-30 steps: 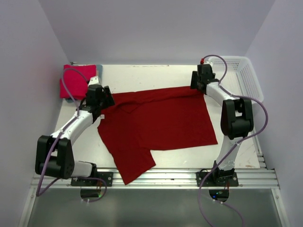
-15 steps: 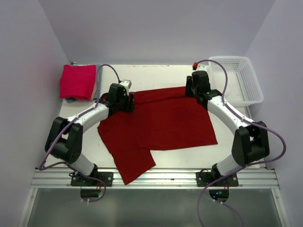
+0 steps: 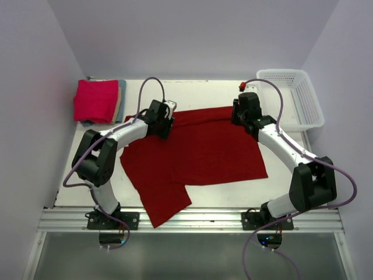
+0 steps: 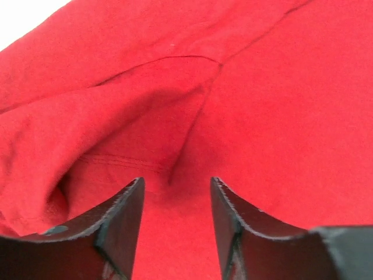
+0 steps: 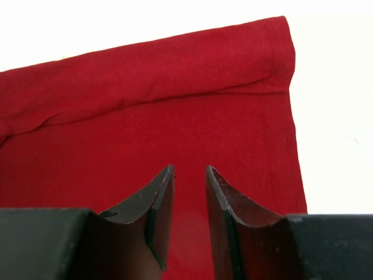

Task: Fold and stack the t-shirts
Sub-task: Fold the tshirt

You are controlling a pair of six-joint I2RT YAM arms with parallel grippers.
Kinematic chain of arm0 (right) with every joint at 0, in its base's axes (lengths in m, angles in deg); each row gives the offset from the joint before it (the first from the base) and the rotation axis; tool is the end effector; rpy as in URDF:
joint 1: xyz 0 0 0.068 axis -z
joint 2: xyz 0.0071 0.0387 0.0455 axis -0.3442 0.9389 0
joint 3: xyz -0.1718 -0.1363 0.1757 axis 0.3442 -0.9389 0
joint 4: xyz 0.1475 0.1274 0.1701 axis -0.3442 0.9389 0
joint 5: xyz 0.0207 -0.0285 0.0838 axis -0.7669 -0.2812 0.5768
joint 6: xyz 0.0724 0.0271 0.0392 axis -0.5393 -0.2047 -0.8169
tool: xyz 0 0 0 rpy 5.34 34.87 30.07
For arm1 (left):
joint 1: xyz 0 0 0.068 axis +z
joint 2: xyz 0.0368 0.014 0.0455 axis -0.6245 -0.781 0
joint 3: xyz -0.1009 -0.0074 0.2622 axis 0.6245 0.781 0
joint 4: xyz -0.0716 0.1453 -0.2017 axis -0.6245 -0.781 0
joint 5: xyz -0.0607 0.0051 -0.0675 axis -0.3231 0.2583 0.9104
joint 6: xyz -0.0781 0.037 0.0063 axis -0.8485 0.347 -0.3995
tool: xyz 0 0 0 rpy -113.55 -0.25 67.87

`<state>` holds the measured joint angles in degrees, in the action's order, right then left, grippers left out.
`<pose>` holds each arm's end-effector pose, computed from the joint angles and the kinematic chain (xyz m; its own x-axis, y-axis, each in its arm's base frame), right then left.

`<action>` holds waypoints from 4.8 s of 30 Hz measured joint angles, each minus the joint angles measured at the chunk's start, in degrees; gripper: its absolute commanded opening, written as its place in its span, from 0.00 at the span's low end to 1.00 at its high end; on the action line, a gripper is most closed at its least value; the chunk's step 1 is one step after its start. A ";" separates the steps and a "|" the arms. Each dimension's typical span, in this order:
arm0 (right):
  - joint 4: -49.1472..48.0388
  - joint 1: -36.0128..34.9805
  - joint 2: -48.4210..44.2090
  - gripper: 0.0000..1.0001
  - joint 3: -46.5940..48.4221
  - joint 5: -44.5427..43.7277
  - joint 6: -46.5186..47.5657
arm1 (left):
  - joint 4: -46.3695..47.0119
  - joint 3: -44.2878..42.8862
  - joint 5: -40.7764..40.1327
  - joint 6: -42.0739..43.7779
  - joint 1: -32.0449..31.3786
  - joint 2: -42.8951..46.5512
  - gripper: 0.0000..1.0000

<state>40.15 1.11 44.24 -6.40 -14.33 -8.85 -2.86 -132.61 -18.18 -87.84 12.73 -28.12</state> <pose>0.3468 0.1001 0.2642 -0.5702 0.1034 -0.8150 0.0363 0.9943 0.1007 0.3604 -0.1705 0.1666 -0.7587 0.2753 -0.5904 0.3445 0.9388 -0.0048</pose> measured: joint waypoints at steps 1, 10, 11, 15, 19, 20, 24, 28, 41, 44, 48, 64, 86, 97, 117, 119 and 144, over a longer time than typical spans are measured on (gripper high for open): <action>-0.02 0.00 -0.04 0.29 -0.22 0.00 0.00 | -0.31 -0.48 -0.61 0.13 0.02 -0.68 0.46; -0.04 0.00 -0.07 0.27 -1.29 -0.31 -0.09 | -4.00 -3.02 -5.62 1.09 0.02 -3.87 0.40; -0.04 0.00 -0.07 0.26 -1.38 -0.37 -0.09 | -4.04 -3.06 -5.95 1.11 0.00 -3.96 0.39; -0.07 0.00 -0.07 0.25 -1.49 -0.57 -0.09 | -4.46 -3.21 -6.29 1.14 0.02 -4.57 0.36; -0.09 0.00 -0.07 0.25 -1.49 -1.20 -0.09 | -4.87 -3.32 -6.23 1.16 0.02 -5.73 0.34; -0.09 0.00 -0.07 0.25 -1.49 -1.38 -0.07 | -4.96 -3.32 -6.21 1.18 0.00 -5.88 0.33; -0.09 0.00 -0.07 0.23 -1.49 -1.62 -0.07 | -5.07 -3.32 -5.99 1.18 0.02 -6.14 0.32; -0.09 0.00 -0.07 0.20 -1.51 -1.75 -0.07 | -5.07 -3.34 -5.79 1.22 0.02 -6.14 0.22; -0.28 0.00 -0.07 0.17 -2.38 -2.03 -0.04 | -7.76 -5.51 -5.60 0.72 -0.04 -5.42 0.00; -0.28 0.00 -0.07 0.17 -2.38 -2.03 -0.04 | -9.90 -7.08 -5.86 -0.26 -0.28 -3.34 0.00; -0.28 0.00 -0.07 0.17 -2.38 -2.05 -0.04 | -11.72 -8.15 -6.01 -1.64 -1.36 0.70 0.00; -0.28 0.00 -1.31 0.18 -2.40 -2.95 -0.02 | -17.14 -5.51 -2.97 -7.19 -8.52 5.38 0.02; -0.24 0.00 -1.31 0.24 -2.86 -3.08 0.37 | -8.09 10.47 -16.04 -21.42 1.81 18.12 0.38; -0.17 0.00 -1.31 0.23 -3.10 -3.08 0.63 | 3.17 16.65 -7.89 -27.50 10.64 18.05 0.31; 0.00 0.00 -1.31 0.22 -3.37 -3.13 0.74 | 9.57 21.46 -2.69 -29.07 17.49 11.15 0.27; 0.02 0.00 -1.31 0.22 -3.37 -3.15 0.76 | 10.27 21.51 -2.71 -29.07 17.55 10.99 0.26; 0.13 0.00 -1.31 0.21 -3.37 -3.30 0.76 | 11.17 23.34 -6.38 -28.76 17.70 11.91 0.18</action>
<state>40.28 1.11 42.92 -9.76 -17.63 -8.09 8.31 -109.27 -24.56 -116.60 30.44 -16.21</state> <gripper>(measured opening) 0.217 0.220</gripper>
